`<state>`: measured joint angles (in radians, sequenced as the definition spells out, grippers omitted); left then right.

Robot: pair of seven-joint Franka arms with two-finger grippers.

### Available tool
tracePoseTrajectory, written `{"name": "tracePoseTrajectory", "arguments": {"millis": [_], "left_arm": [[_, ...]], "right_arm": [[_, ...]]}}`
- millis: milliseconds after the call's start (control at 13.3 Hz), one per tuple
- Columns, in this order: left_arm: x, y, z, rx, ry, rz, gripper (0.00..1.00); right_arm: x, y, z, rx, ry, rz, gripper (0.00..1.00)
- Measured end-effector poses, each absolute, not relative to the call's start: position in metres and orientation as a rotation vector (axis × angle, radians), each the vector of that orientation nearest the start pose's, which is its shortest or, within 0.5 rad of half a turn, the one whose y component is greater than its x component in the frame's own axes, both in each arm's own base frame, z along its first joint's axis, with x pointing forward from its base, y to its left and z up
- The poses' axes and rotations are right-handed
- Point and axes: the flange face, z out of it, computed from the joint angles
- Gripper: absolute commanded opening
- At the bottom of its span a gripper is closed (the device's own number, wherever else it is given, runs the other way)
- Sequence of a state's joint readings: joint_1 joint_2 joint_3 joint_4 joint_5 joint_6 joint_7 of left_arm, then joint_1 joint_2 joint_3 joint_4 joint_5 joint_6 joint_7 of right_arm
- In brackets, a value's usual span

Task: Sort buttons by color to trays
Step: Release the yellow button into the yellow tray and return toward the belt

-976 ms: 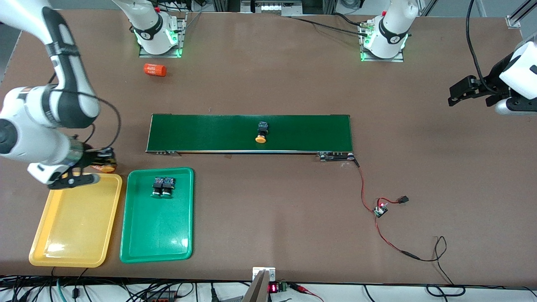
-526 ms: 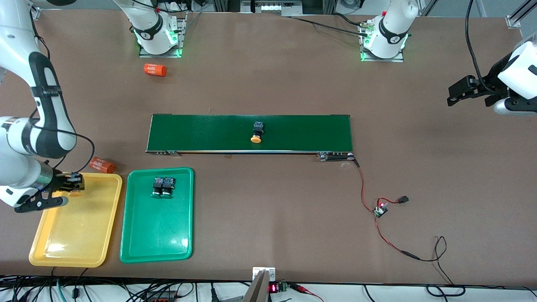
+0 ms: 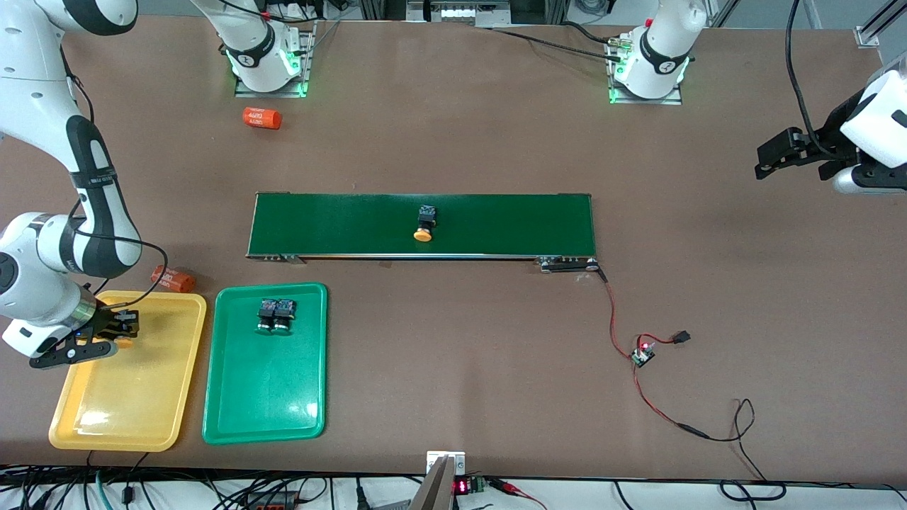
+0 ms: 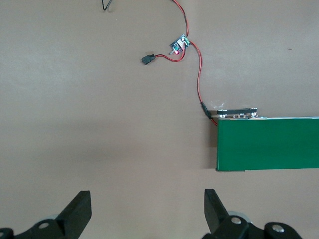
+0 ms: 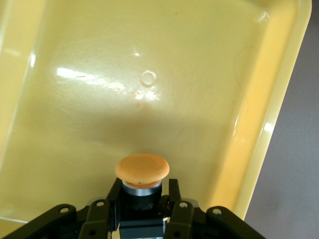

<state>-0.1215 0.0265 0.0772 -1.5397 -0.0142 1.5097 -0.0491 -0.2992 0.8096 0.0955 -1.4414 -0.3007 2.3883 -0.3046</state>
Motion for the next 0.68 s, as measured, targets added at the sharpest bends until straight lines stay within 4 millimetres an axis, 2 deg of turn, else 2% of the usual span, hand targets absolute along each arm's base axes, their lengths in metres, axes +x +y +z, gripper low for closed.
{"name": "tracePoseTrajectory", "arguments": {"millis": [150,526,676], "left_arm": [[0.556,-0.027,0.619,-3.150,-0.007,0.090,1.00],[0.556,-0.027,0.619,-3.150,-0.007,0.091,1.00],[0.556,-0.027,0.619,-3.150,-0.008,0.092,1.00]], "right_arm": [[0.719,-0.167,0.216,-3.290,-0.461,-0.164,1.00],[0.717,-0.160,0.213,-3.275,-0.450,-0.154,1.00],[0.712,-0.135,0.229,-3.231,-0.340,-0.143,1.00]]}}
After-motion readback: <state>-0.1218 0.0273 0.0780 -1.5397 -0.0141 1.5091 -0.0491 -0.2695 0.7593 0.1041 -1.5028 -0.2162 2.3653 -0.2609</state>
